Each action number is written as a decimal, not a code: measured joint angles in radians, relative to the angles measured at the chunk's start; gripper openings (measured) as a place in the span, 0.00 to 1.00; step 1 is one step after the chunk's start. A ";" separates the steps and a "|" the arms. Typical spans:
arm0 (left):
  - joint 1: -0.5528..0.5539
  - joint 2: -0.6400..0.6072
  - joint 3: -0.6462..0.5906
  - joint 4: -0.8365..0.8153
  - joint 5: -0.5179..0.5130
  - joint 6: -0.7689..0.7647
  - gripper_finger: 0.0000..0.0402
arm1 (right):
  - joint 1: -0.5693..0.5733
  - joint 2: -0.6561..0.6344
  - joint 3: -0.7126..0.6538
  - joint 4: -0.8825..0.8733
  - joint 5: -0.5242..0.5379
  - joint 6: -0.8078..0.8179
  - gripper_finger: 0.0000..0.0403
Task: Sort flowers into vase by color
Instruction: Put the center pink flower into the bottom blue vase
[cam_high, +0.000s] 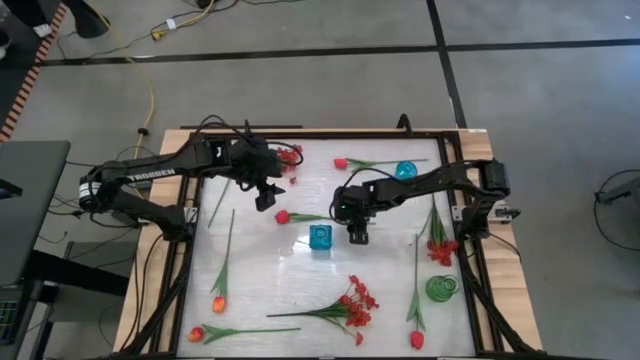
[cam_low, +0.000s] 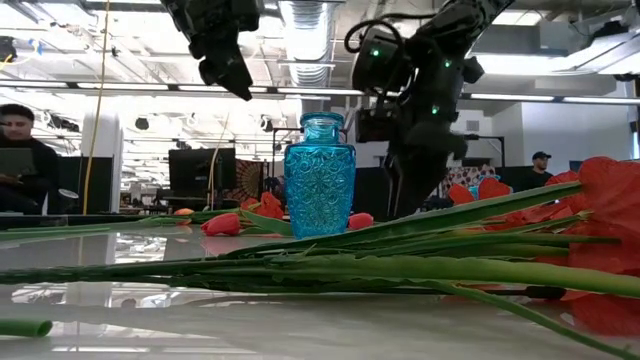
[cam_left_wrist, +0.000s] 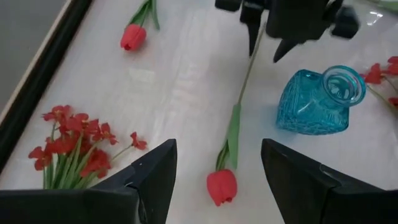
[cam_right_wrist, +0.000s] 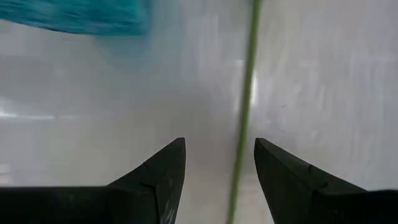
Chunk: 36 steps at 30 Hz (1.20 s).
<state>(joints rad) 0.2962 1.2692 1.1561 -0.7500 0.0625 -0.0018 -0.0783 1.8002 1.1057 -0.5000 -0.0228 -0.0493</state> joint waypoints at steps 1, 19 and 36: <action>0.000 -0.004 0.000 0.003 -0.005 0.000 0.55 | -0.001 0.009 0.000 0.019 0.009 0.002 0.54; 0.000 -0.234 -0.251 0.340 -0.021 -0.167 0.55 | -0.021 0.063 -0.073 0.115 0.014 0.116 0.27; -0.002 -0.435 -0.356 0.422 -0.078 -0.323 0.55 | -0.066 -0.035 -0.030 0.086 -0.021 0.229 0.05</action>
<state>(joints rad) 0.2947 0.8343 0.8005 -0.3281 -0.0153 -0.3248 -0.1441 1.7652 1.0760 -0.4138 -0.0439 0.1795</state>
